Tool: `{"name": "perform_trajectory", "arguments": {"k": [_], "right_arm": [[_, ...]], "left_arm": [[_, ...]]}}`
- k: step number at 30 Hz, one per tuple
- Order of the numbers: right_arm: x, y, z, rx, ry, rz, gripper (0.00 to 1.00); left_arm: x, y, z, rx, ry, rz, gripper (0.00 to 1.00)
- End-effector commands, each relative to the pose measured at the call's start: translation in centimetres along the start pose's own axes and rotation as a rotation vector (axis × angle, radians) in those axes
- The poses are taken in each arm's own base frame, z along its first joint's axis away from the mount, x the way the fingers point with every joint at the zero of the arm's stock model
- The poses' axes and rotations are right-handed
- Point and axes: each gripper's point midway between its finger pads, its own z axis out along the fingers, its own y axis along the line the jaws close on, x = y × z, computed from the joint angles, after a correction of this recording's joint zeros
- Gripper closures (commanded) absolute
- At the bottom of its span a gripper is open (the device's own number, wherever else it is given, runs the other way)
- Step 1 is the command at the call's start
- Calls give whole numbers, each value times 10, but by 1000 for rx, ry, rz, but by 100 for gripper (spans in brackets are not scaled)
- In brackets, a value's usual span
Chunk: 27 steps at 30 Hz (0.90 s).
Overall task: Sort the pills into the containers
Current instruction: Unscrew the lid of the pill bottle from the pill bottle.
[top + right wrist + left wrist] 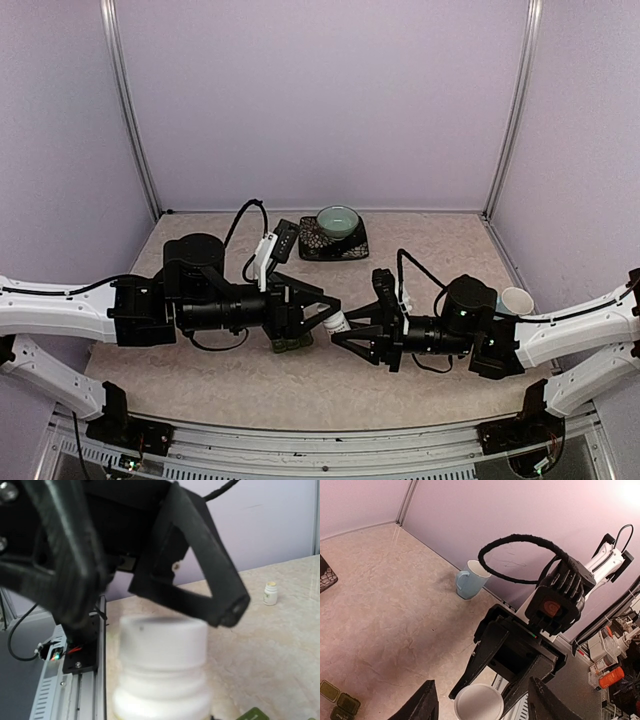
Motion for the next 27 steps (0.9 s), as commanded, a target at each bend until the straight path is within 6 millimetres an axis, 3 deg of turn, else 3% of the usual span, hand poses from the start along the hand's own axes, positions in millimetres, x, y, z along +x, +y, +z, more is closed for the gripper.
{"name": "perform_trajectory", "arguments": {"k": [1,15,27], "right_arm": [[-9,0,-4,1,-35,-16,74],[-13,-1,-3,3,-37,-23,74],[-14,-1,-2,3,-32,-26,74]], "left_arm": [[-5,-1,-5,7,-23,3,41],[2,-3,4,24,14,4,39],[0,-4,3,22,10,9,52]]}}
